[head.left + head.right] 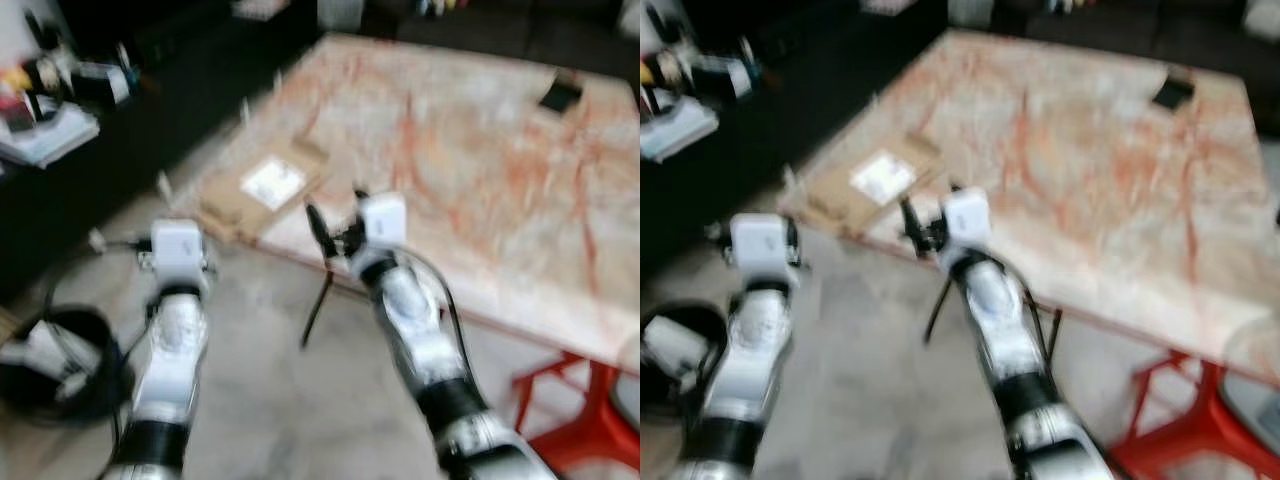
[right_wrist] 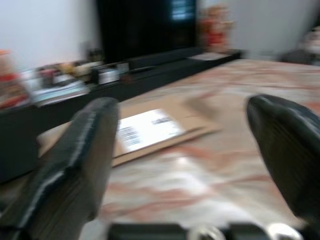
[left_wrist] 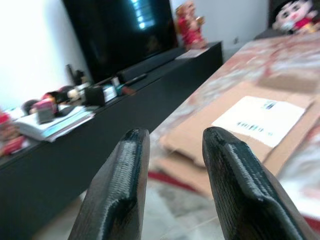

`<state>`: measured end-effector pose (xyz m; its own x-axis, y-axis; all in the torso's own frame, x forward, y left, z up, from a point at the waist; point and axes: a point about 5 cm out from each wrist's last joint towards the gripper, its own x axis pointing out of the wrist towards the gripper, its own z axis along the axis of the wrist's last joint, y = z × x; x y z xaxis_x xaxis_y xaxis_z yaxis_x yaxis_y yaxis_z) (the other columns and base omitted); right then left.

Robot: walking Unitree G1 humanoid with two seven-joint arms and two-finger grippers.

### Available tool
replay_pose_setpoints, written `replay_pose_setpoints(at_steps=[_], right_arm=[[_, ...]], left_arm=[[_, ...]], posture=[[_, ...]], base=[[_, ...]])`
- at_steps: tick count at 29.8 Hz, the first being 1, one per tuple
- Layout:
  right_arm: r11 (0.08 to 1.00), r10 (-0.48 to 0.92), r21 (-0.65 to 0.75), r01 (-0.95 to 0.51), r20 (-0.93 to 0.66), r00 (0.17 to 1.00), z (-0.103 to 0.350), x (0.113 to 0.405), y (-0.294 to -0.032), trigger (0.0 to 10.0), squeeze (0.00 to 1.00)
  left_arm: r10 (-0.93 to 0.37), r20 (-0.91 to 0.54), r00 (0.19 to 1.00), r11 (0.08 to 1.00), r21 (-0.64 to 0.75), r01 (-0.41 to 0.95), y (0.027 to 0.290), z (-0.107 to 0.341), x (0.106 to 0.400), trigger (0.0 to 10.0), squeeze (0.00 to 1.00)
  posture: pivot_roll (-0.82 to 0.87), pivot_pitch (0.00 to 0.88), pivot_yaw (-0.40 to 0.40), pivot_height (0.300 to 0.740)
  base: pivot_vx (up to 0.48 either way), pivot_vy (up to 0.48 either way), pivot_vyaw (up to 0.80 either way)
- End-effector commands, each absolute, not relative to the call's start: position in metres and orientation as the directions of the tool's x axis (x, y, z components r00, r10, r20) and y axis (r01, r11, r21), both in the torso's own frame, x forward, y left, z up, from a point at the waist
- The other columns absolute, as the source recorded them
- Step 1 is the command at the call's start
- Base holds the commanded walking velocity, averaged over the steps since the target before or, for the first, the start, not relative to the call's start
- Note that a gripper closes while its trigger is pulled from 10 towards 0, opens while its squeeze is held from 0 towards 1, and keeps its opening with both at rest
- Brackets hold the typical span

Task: Picking trash to rubbish bin

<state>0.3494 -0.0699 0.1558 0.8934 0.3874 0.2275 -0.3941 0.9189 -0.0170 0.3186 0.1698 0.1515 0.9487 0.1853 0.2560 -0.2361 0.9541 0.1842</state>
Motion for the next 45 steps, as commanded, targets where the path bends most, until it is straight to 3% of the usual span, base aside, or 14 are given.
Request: replay_pose_setpoints(at_steps=[1,5,45], right_arm=[[0.903,0.421,-0.012,-0.430,0.234,0.876,0.1602,0.3484,-0.0575,10.0,0.00],[0.903,0.423,-0.026,-0.428,0.226,0.878,0.1592,0.3489,-0.0569,10.0,0.00],[0.908,0.411,-0.030,-0.418,0.250,0.876,0.1617,0.3475,-0.0564,10.0,0.00]], left_arm=[[0.195,0.256,0.947,0.951,0.189,-0.246,0.1755,0.1514,0.3176,10.0,0.00],[0.182,0.258,0.949,0.953,0.191,-0.235,0.1729,0.1516,0.3182,10.0,0.00],[0.208,0.259,0.943,0.944,0.199,-0.264,0.1783,0.1538,0.3176,10.0,0.00]], posture=[[0.14,0.123,-0.017,0.740],[0.14,0.132,-0.019,0.740],[0.15,0.150,-0.022,0.740]], base=[[0.292,0.000,-0.46],[0.294,0.000,-0.73],[0.305,0.000,0.00]])
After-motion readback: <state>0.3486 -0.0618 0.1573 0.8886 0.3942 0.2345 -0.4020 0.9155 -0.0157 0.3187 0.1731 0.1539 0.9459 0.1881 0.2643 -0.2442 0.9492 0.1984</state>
